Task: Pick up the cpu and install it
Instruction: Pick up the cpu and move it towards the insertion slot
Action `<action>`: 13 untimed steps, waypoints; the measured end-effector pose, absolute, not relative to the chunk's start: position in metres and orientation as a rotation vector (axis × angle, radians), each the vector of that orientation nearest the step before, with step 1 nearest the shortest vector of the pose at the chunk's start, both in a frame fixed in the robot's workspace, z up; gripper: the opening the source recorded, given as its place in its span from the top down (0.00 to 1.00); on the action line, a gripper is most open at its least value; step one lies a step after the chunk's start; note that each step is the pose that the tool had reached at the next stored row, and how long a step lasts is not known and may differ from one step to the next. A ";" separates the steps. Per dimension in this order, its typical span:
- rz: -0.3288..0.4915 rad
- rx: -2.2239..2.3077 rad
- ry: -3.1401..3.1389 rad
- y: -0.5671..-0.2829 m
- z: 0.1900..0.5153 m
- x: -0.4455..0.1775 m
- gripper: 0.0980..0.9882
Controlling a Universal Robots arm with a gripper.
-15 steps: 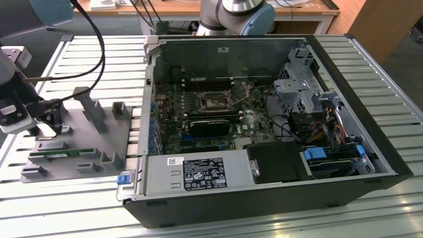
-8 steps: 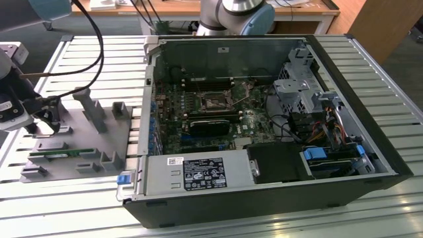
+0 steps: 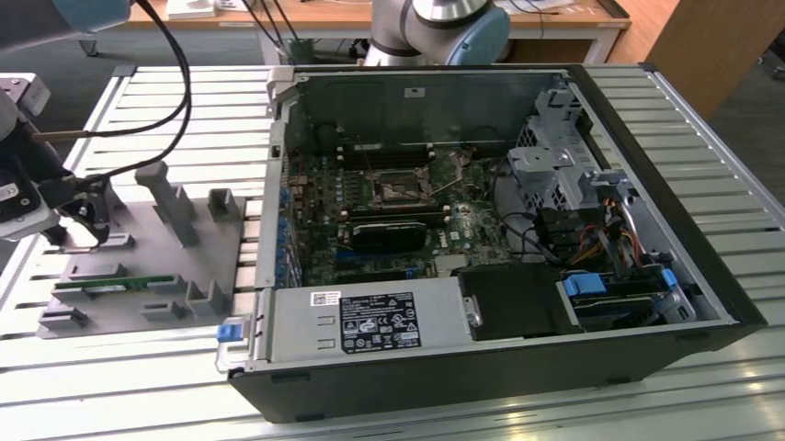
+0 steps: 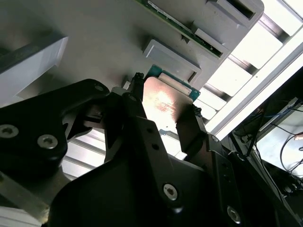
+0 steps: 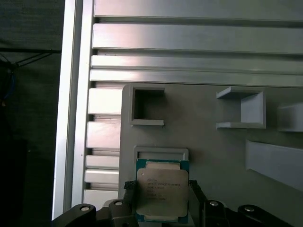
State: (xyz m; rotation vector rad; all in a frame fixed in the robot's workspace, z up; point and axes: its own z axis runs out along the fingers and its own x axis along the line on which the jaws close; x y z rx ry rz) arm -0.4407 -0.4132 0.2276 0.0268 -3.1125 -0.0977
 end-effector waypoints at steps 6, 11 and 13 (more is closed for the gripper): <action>-0.100 0.027 -3.113 -0.413 0.234 -0.441 0.52; -0.104 0.027 -3.112 -0.413 0.240 -0.441 0.52; -0.106 0.027 -3.113 -0.413 0.243 -0.441 0.52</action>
